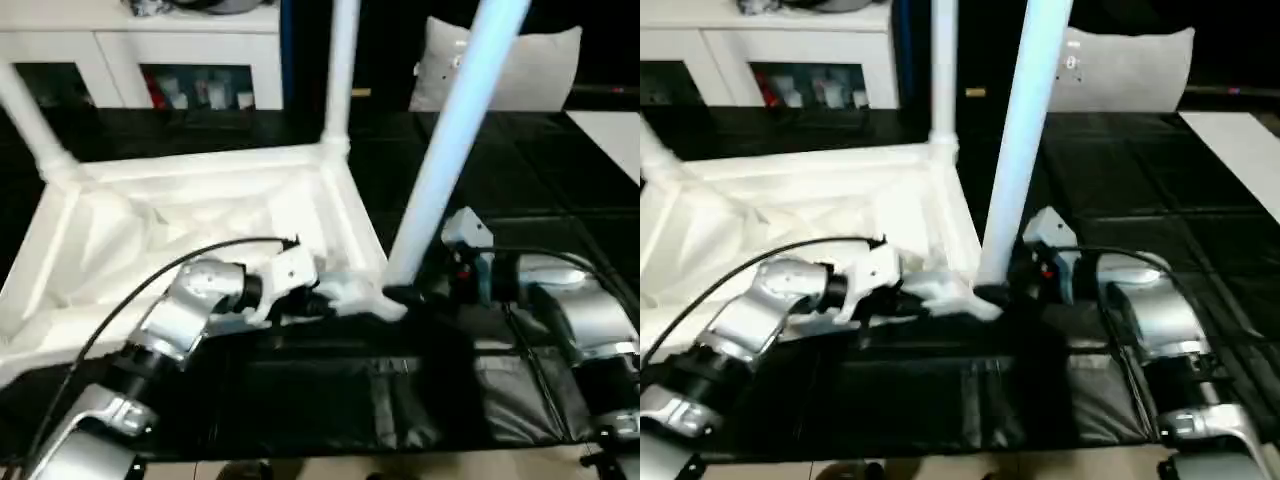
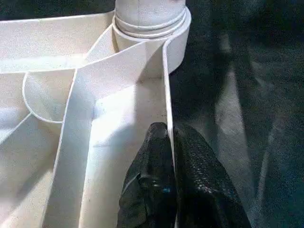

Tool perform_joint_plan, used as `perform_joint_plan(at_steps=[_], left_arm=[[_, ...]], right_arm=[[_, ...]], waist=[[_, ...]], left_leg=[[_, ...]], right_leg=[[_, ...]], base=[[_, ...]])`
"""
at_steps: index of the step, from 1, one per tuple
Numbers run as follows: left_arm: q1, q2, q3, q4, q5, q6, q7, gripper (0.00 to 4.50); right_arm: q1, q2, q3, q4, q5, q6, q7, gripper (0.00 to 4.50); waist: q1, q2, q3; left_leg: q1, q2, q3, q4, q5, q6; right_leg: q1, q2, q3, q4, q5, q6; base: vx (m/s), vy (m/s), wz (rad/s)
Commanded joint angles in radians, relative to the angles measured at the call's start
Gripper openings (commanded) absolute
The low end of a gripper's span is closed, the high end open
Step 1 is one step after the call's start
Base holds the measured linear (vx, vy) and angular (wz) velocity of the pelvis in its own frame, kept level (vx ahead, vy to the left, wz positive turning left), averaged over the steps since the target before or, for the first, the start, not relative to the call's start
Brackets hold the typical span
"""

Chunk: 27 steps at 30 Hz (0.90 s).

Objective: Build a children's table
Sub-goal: Rotate leg to tighten

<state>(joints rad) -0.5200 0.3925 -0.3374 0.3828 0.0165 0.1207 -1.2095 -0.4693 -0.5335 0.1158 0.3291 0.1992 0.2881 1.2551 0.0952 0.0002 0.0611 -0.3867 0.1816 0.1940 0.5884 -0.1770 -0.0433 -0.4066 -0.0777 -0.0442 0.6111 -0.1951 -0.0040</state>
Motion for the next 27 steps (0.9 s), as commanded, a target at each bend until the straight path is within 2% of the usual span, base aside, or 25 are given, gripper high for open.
perform_joint_plan(at_steps=[1, 10, 13, 14, 15, 17, 18, 23, 27], left_arm=[[0.0, 0.01, -0.03, -0.043, -0.017, -0.035, -0.059, 0.0], [0.018, 0.031, -0.036, -0.06, -0.035, -0.053, -0.107, 0.0], [0.018, 0.034, -0.039, -0.059, -0.039, -0.056, -0.111, 0.0], [0.018, 0.034, -0.039, -0.059, -0.039, -0.056, -0.111, 0.0], [0.019, 0.034, -0.041, -0.058, -0.039, -0.059, -0.109, 0.0], [0.019, 0.034, -0.041, -0.057, -0.039, -0.06, -0.109, 0.0], [0.02, 0.034, -0.042, -0.059, -0.039, -0.06, -0.108, 0.0], [0.026, 0.034, -0.042, -0.064, -0.039, -0.057, -0.109, 0.0], [0.033, 0.018, -0.029, -0.087, -0.059, -0.009, -0.09, 0.0]], right_arm=[[0.012, -0.025, 0.019, -0.01, 0.02, 0.012, 0.061, 4.02], [0.024, -0.029, 0.038, -0.009, 0.038, 0.01, 0.122, 3.32], [0.022, -0.03, 0.041, -0.005, 0.043, 0.008, 0.131, 2.87], [0.022, -0.03, 0.041, -0.005, 0.043, 0.008, 0.131, 2.87], [0.022, -0.029, 0.046, -0.002, 0.047, 0.011, 0.141, 2.77], [0.023, -0.029, 0.048, -0.002, 0.049, 0.011, 0.144, 2.67], [0.024, -0.027, 0.05, -0.002, 0.051, 0.011, 0.144, 2.44], [0.033, -0.023, 0.058, -0.012, 0.056, 0.02, 0.151, 2.13], [0.047, 0.013, 0.045, -0.047, 0.074, 0.078, 0.089, 1.98]], waist=[[0.0, -0.007, -0.059], [0.006, -0.008, -0.061], [0.007, -0.009, -0.06], [0.007, -0.009, -0.06], [0.009, -0.013, -0.063], [0.008, -0.012, -0.063], [0.009, -0.013, -0.064], [0.013, -0.013, -0.064], [0.014, -0.014, -0.065]], left_leg=[[0.023, 0.055, -0.018, -0.066, -0.176, 0.073], [0.022, 0.056, -0.017, -0.064, -0.161, 0.076], [0.023, 0.056, -0.017, -0.064, -0.163, 0.074], [0.023, 0.056, -0.017, -0.064, -0.166, 0.074], [0.023, 0.056, -0.017, -0.063, -0.158, 0.074], [0.022, 0.056, -0.017, -0.063, -0.153, 0.077], [0.023, 0.055, -0.016, -0.062, -0.145, 0.078], [0.022, 0.056, -0.016, -0.061, -0.145, 0.078], [0.022, 0.055, -0.015, -0.061, -0.142, 0.073]], right_leg=[[0.049, -0.066, 0.038, -0.066, -0.122, -0.256], [0.047, -0.067, 0.038, -0.064, -0.117, -0.263], [0.046, -0.066, 0.038, -0.064, -0.12, -0.262], [0.046, -0.067, 0.038, -0.064, -0.123, -0.262], [0.049, -0.068, 0.038, -0.062, -0.12, -0.262], [0.048, -0.067, 0.038, -0.062, -0.117, -0.261], [0.048, -0.067, 0.038, -0.061, -0.111, -0.262], [0.048, -0.068, 0.038, -0.061, -0.122, -0.258], [0.049, -0.067, 0.039, -0.059, -0.121, -0.254]], base=[[0.0, 0.0, 0.0], [0.0, 0.0, 0.0], [0.0, 0.0, 0.0], [0.0, 0.0, 0.0], [0.0, 0.0, 0.0], [0.0, 0.0, 0.0], [0.0, 0.0, 0.0], [0.0, 0.0, 0.0], [0.0, 0.0, 0.0]])
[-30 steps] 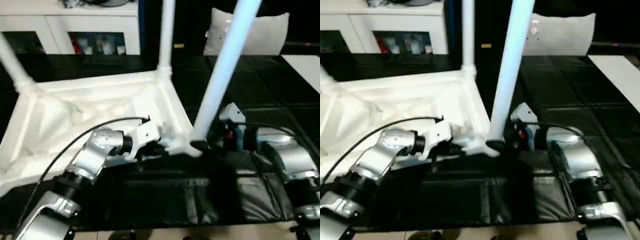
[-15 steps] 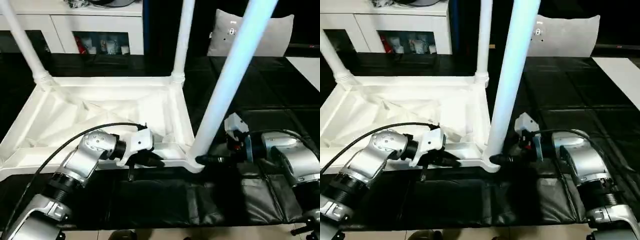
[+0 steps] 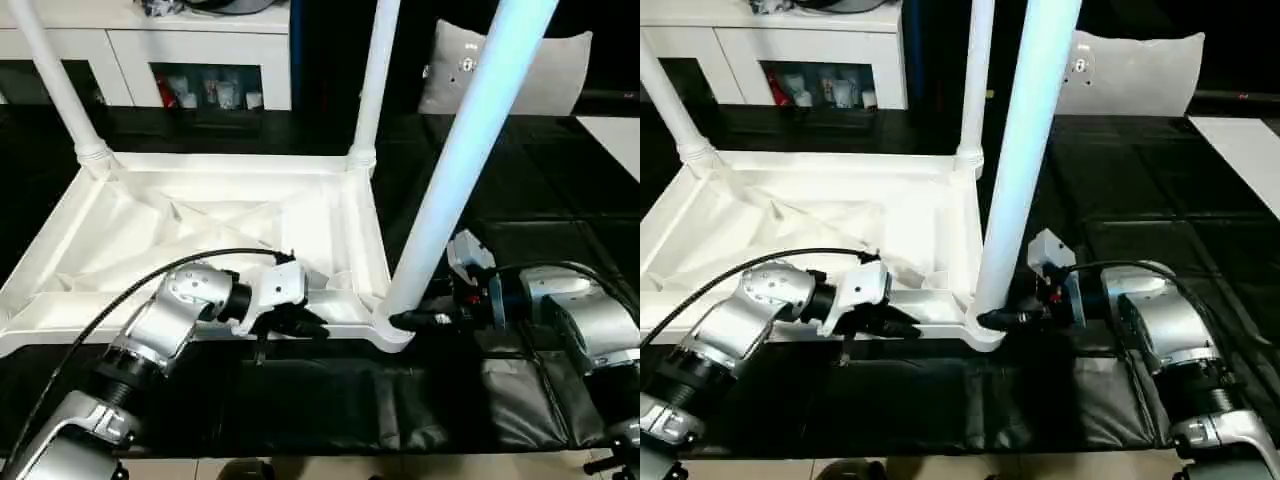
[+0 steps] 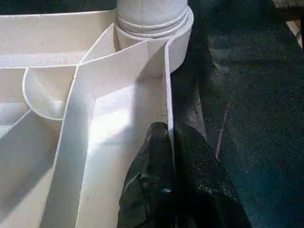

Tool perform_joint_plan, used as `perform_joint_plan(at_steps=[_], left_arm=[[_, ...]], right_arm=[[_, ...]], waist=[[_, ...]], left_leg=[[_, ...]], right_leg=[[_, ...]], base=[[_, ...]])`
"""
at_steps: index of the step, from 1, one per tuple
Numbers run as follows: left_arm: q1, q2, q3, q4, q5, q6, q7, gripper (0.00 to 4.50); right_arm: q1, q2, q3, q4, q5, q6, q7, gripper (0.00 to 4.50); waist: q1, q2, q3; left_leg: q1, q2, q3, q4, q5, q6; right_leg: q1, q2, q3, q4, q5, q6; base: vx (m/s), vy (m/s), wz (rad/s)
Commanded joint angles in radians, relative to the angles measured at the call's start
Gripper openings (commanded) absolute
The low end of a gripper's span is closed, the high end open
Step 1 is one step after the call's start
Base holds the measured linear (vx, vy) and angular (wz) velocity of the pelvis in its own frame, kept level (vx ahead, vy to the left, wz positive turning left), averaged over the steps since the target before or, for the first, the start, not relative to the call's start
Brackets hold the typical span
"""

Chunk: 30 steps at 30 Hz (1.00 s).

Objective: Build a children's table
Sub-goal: Rotate leg to tighten

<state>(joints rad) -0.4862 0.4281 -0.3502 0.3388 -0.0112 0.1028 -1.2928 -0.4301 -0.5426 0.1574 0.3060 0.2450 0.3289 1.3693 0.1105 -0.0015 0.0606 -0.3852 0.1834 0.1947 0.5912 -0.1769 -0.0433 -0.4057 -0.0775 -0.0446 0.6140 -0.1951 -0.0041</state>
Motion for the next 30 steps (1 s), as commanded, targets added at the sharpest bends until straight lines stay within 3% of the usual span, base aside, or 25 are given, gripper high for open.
perform_joint_plan(at_steps=[1, 5, 7, 9, 14, 16, 19, 20, 23, 24, 28, 29, 30], left_arm=[[0.0, -0.023, -0.016, -0.051, -0.029, 0.019, 0.005, 0.0], [-0.015, -0.071, -0.012, -0.063, -0.004, 0.101, 0.099, 0.0], [-0.041, -0.151, 0.003, -0.049, 0.025, 0.167, 0.229, 0.0], [-0.053, -0.192, 0.011, -0.047, 0.033, 0.21, 0.288, 0.0], [-0.083, -0.303, 0.018, -0.037, 0.062, 0.307, 0.438, 0.0], [-0.094, -0.358, 0.015, -0.024, 0.085, 0.341, 0.503, 0.0], [-0.102, -0.377, 0.015, -0.013, 0.104, 0.343, 0.53, 0.0], [-0.103, -0.377, 0.015, -0.013, 0.107, 0.344, 0.533, 0.0], [-0.099, -0.353, 0.01, -0.018, 0.108, 0.338, 0.514, 0.0], [-0.095, -0.336, 0.011, -0.022, 0.109, 0.337, 0.506, 0.0], [-0.087, -0.302, 0.019, -0.024, 0.106, 0.306, 0.475, 0.0], [-0.083, -0.292, 0.023, -0.025, 0.105, 0.301, 0.466, 0.0], [-0.077, -0.271, 0.024, -0.021, 0.099, 0.267, 0.437, 0.0]], right_arm=[[0.007, 0.037, 0.001, -0.032, 0.024, 0.05, -0.061, 1.97], [-0.012, 0.112, -0.008, -0.036, -0.008, 0.124, -0.229, 1.97], [-0.044, 0.217, -0.036, -0.018, -0.03, 0.218, -0.419, 1.97], [-0.057, 0.264, -0.046, -0.007, -0.044, 0.248, -0.498, 1.97], [-0.079, 0.365, -0.042, 0.026, -0.106, 0.253, -0.674, 1.96], [-0.104, 0.427, -0.074, 0.067, -0.122, 0.24, -0.791, 1.96], [-0.113, 0.449, -0.09, 0.073, -0.118, 0.234, -0.809, 1.96], [-0.113, 0.447, -0.085, 0.069, -0.117, 0.223, -0.797, 2.48], [-0.102, 0.433, -0.08, 0.043, -0.105, 0.228, -0.759, 2.68], [-0.096, 0.426, -0.081, 0.033, -0.103, 0.228, -0.746, 2.98], [-0.087, 0.391, -0.084, 0.029, -0.108, 0.217, -0.718, 3.14], [-0.084, 0.376, -0.085, 0.032, -0.108, 0.209, -0.704, 3.43], [-0.079, 0.35, -0.089, 0.034, -0.105, 0.195, -0.677, 3.43]], waist=[[-0.003, -0.011, -0.063], [-0.018, -0.011, -0.057], [-0.034, -0.011, -0.056], [-0.044, -0.013, -0.058], [-0.054, -0.011, -0.059], [-0.054, -0.011, -0.059], [-0.054, -0.006, -0.06], [-0.054, -0.006, -0.061], [-0.052, -0.006, -0.061], [-0.052, -0.007, -0.061], [-0.051, -0.007, -0.06], [-0.051, -0.006, -0.06], [-0.051, -0.006, -0.06]], left_leg=[[0.02, 0.053, -0.016, -0.065, -0.153, 0.068], [0.023, 0.05, -0.02, -0.072, -0.212, 0.026], [0.019, 0.047, -0.025, -0.077, -0.228, -0.003], [0.025, 0.045, -0.028, -0.077, -0.241, -0.019], [0.022, 0.042, -0.023, -0.073, -0.222, -0.001], [0.024, 0.041, -0.023, -0.072, -0.223, -0.001], [0.02, 0.041, -0.025, -0.074, -0.208, 0.004], [0.02, 0.042, -0.024, -0.074, -0.202, 0.007], [0.019, 0.042, -0.023, -0.072, -0.181, 0.027], [0.018, 0.042, -0.023, -0.072, -0.18, 0.031], [0.017, 0.042, -0.023, -0.073, -0.19, 0.033], [0.018, 0.043, -0.023, -0.073, -0.187, 0.033], [0.019, 0.044, -0.023, -0.073, -0.187, 0.032]], right_leg=[[0.045, -0.065, 0.039, -0.065, -0.141, -0.249], [0.042, -0.069, 0.04, -0.077, -0.263, -0.224], [0.044, -0.066, 0.039, -0.08, -0.317, -0.198], [0.041, -0.069, 0.038, -0.086, -0.352, -0.184], [0.04, -0.066, 0.042, -0.087, -0.293, -0.186], [0.039, -0.068, 0.04, -0.092, -0.314, -0.183], [0.042, -0.065, 0.04, -0.089, -0.274, -0.178], [0.043, -0.063, 0.04, -0.088, -0.253, -0.181], [0.045, -0.062, 0.04, -0.081, -0.168, -0.203], [0.046, -0.063, 0.039, -0.081, -0.162, -0.206], [0.048, -0.065, 0.039, -0.083, -0.181, -0.206], [0.048, -0.065, 0.04, -0.082, -0.174, -0.205], [0.047, -0.065, 0.039, -0.082, -0.173, -0.206]], base=[[0.0, 0.0, 0.0], [0.0, 0.0, 0.0], [0.0, 0.0, 0.0], [0.0, 0.0, 0.0], [0.0, 0.0, 0.0], [0.0, 0.0, 0.0], [0.0, 0.0, 0.0], [0.0, 0.0, 0.0], [0.0, 0.0, 0.0], [0.0, 0.0, 0.0], [0.0, 0.0, 0.0], [0.0, 0.0, 0.0], [0.0, 0.0, 0.0]])
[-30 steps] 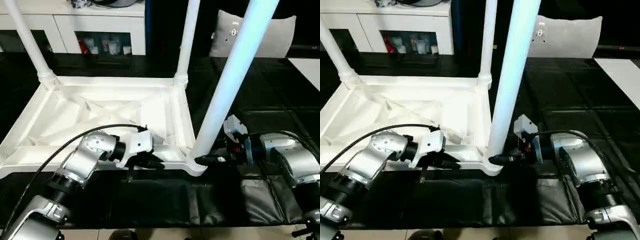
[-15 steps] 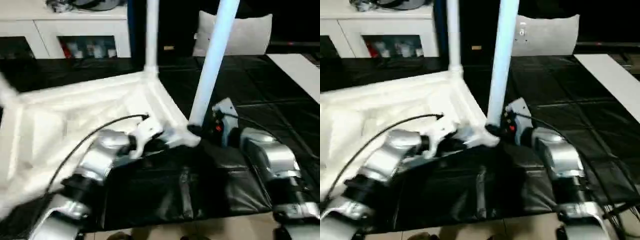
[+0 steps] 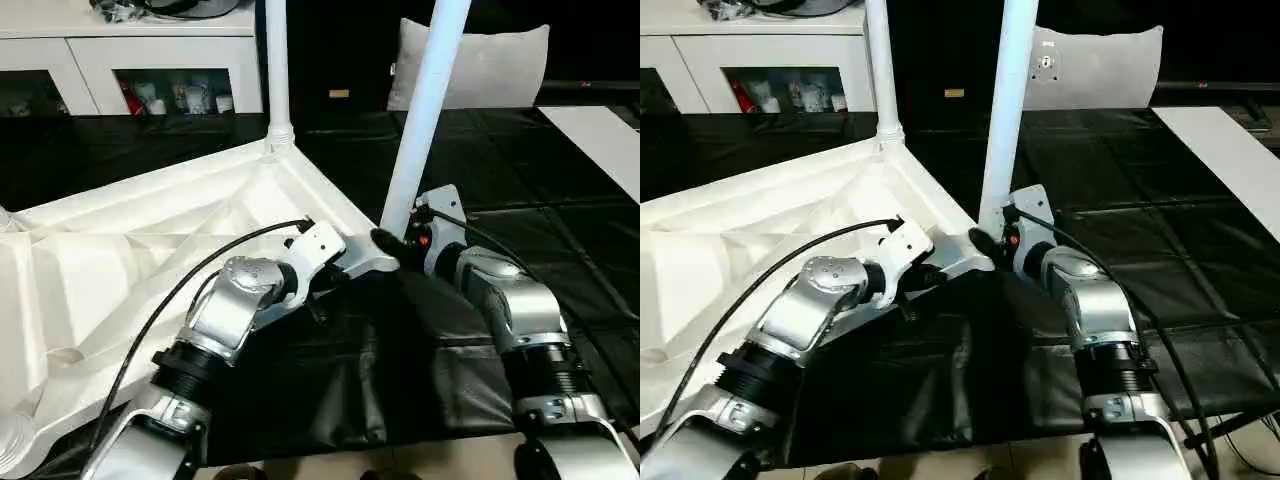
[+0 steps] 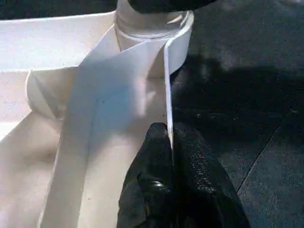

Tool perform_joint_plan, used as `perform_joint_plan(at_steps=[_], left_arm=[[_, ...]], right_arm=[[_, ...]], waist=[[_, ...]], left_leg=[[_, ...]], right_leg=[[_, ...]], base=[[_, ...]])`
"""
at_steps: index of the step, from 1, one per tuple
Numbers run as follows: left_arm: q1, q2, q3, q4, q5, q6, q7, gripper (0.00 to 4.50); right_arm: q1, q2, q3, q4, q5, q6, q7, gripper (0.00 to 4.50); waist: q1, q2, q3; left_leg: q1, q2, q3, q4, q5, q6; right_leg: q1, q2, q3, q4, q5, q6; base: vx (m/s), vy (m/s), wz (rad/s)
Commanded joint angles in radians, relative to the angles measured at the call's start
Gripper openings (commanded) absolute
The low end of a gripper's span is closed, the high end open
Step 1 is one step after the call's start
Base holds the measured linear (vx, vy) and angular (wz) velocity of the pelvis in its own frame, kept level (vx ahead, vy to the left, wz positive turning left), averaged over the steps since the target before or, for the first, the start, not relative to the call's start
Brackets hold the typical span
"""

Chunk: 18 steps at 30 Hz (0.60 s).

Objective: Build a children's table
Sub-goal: Rotate leg to tighten

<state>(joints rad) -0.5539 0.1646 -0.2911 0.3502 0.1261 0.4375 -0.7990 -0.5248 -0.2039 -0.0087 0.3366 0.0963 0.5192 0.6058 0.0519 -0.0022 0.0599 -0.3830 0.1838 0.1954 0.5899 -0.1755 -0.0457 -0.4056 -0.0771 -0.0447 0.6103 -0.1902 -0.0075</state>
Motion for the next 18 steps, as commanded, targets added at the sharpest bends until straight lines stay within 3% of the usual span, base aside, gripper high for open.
perform_joint_plan(at_steps=[1, 7, 11, 18], left_arm=[[-0.002, 0.017, -0.032, -0.026, -0.042, -0.098, -0.09, 0.0], [0.007, 0.084, -0.025, 0.003, -0.055, -0.167, -0.162, 0.0], [0.014, 0.138, -0.022, -0.008, -0.094, -0.224, -0.271, 0.0], [0.031, 0.212, -0.038, -0.028, -0.139, -0.283, -0.423, 0.0]], right_arm=[[0.019, -0.017, 0.065, 0.006, 0.05, -0.008, 0.121, 3.53], [0.023, -0.105, 0.035, 0.01, 0.069, -0.039, 0.244, 4.08], [0.027, -0.194, 0.047, 0.011, 0.081, -0.126, 0.381, 4.46], [0.043, -0.293, 0.091, -0.025, 0.11, -0.175, 0.59, 4.49]], waist=[[0.009, -0.004, -0.058], [0.015, -0.003, -0.057], [0.026, -0.004, -0.058], [0.045, -0.005, -0.057]], left_leg=[[0.016, 0.043, -0.024, -0.071, -0.192, 0.04], [0.02, 0.046, -0.022, -0.071, -0.198, 0.046], [0.021, 0.049, -0.02, -0.068, -0.18, 0.052], [0.02, 0.053, -0.016, -0.068, -0.178, 0.066]], right_leg=[[0.049, -0.066, 0.039, -0.079, -0.171, -0.205], [0.045, -0.066, 0.04, -0.076, -0.168, -0.221], [0.045, -0.068, 0.04, -0.071, -0.144, -0.229], [0.044, -0.066, 0.038, -0.068, -0.144, -0.236]], base=[[0.0, 0.0, 0.0], [0.0, 0.0, 0.0], [0.0, 0.0, 0.0], [0.0, 0.0, 0.0]])
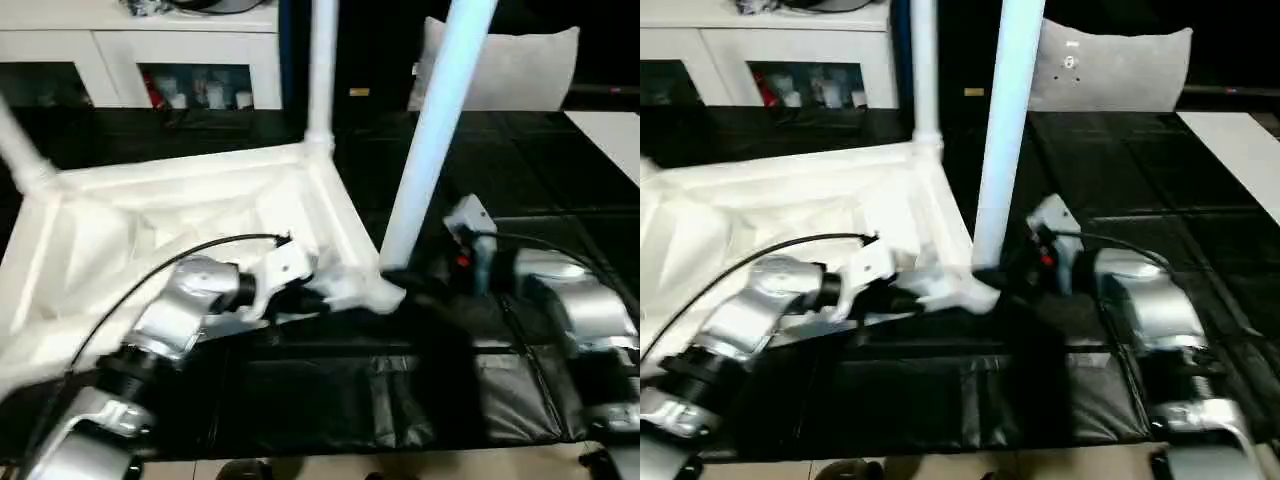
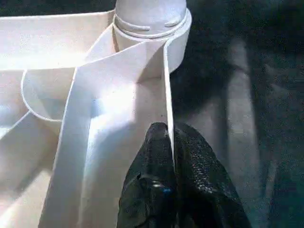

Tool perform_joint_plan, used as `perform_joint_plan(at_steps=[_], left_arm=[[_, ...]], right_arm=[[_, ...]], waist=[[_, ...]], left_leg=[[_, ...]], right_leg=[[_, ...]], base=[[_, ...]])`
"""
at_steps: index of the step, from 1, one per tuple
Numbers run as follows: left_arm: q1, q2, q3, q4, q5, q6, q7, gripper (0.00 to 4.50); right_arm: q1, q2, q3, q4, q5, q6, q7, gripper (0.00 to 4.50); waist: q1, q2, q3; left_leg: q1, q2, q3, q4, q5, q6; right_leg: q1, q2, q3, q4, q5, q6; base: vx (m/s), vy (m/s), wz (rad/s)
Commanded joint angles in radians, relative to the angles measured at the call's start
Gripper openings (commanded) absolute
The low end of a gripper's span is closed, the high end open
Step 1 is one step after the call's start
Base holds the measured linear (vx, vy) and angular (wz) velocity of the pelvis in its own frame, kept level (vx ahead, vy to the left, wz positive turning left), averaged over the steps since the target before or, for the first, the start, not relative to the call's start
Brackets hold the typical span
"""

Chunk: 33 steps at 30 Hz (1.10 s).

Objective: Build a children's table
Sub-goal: Rotate leg to tighten

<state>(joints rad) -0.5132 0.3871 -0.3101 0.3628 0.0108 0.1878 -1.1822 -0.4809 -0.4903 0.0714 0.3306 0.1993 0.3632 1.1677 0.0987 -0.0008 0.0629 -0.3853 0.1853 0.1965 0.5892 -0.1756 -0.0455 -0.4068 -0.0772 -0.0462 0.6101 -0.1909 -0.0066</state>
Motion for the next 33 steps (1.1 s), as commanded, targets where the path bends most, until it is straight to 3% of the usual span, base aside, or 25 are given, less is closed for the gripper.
perform_joint_plan(at_steps=[1, 4, 12, 22, 29, 33], left_arm=[[-0.007, 0.003, -0.025, -0.044, -0.029, -0.041, -0.064, 0.0], [0.0, 0.022, -0.036, -0.058, -0.04, -0.038, -0.109, 0.0], [0.008, 0.046, -0.052, -0.069, -0.054, -0.05, -0.159, 0.0], [0.005, 0.048, -0.054, -0.067, -0.053, -0.054, -0.161, 0.0], [0.005, 0.043, -0.056, -0.062, -0.052, -0.055, -0.155, 0.0], [0.009, 0.036, -0.054, -0.074, -0.055, -0.046, -0.144, 0.0]], right_arm=[[-0.006, -0.016, 0.017, -0.003, 0.007, -0.037, 0.045, 4.49], [-0.005, -0.03, 0.028, 0.0, 0.026, -0.034, 0.099, 4.32], [0.007, -0.036, 0.052, 0.009, 0.043, -0.045, 0.165, 3.68], [0.015, -0.037, 0.069, 0.006, 0.06, -0.035, 0.2, 2.94], [0.025, -0.031, 0.073, -0.002, 0.065, -0.028, 0.207, 2.15], [0.033, -0.006, 0.061, -0.014, 0.079, -0.016, 0.174, 2.01]], waist=[[-0.003, -0.006, -0.059], [0.0, -0.008, -0.058], [0.008, -0.01, -0.058], [0.01, -0.01, -0.059], [0.01, -0.011, -0.058], [0.009, -0.011, -0.057]], left_leg=[[0.024, 0.051, -0.018, -0.068, -0.184, 0.061], [0.025, 0.052, -0.018, -0.069, -0.205, 0.049], [0.024, 0.052, -0.017, -0.069, -0.19, 0.05], [0.025, 0.052, -0.017, -0.068, -0.181, 0.054], [0.024, 0.052, -0.018, -0.068, -0.184, 0.052], [0.024, 0.052, -0.017, -0.069, -0.189, 0.05]], right_leg=[[0.044, -0.067, 0.039, -0.068, -0.156, -0.237], [0.043, -0.068, 0.04, -0.071, -0.198, -0.235], [0.042, -0.068, 0.041, -0.069, -0.189, -0.235], [0.043, -0.068, 0.04, -0.068, -0.179, -0.238], [0.043, -0.068, 0.04, -0.069, -0.189, -0.234], [0.041, -0.068, 0.04, -0.07, -0.195, -0.234]], base=[[0.0, 0.0, 0.0], [0.0, 0.0, 0.0], [0.0, 0.0, 0.0], [0.0, 0.0, 0.0], [0.0, 0.0, 0.0], [0.0, 0.0, 0.0]])
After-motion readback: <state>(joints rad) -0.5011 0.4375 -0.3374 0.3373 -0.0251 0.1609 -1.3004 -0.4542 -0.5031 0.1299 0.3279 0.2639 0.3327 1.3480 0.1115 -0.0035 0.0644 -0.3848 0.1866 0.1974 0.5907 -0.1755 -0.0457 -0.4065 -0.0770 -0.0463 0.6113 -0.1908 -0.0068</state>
